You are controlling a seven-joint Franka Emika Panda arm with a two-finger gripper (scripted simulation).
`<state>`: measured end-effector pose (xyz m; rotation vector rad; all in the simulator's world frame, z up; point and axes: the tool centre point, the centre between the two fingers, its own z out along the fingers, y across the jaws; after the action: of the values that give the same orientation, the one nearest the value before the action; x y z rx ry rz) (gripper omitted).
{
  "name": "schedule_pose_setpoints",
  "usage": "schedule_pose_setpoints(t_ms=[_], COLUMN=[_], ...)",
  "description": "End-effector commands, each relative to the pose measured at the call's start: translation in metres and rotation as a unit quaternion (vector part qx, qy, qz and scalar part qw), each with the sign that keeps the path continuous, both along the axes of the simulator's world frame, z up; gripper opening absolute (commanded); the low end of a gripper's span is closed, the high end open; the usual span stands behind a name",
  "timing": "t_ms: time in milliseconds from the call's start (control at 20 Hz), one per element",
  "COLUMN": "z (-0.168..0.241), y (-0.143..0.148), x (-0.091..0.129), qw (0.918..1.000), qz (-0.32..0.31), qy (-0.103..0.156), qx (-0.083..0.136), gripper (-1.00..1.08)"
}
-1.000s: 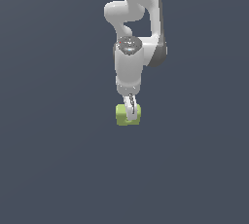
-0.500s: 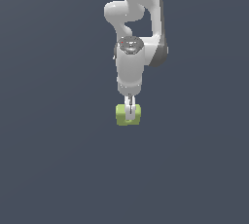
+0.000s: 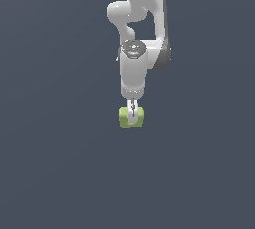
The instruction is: Pick up the object and move it to a goal position.
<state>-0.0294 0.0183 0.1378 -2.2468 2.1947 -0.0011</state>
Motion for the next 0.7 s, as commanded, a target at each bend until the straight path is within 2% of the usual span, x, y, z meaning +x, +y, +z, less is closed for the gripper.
schedule_pose_setpoints(t_ms=[0, 250, 500, 550, 650], z=[-0.010, -0.034, -0.042, -0.042, -0.042], y=[0.000, 0.000, 0.000, 0.000, 0.000], x=[-0.001, -0.001, 0.000, 0.000, 0.000], qw=[1.0000, 1.0000, 1.0000, 1.0000, 1.0000], qz=[-0.001, -0.002, -0.002, -0.002, -0.002], qy=[0.001, 0.001, 0.001, 0.001, 0.001], qx=[0.000, 0.000, 0.000, 0.000, 0.000], gripper=[1.00, 1.00, 1.00, -1.00, -1.00])
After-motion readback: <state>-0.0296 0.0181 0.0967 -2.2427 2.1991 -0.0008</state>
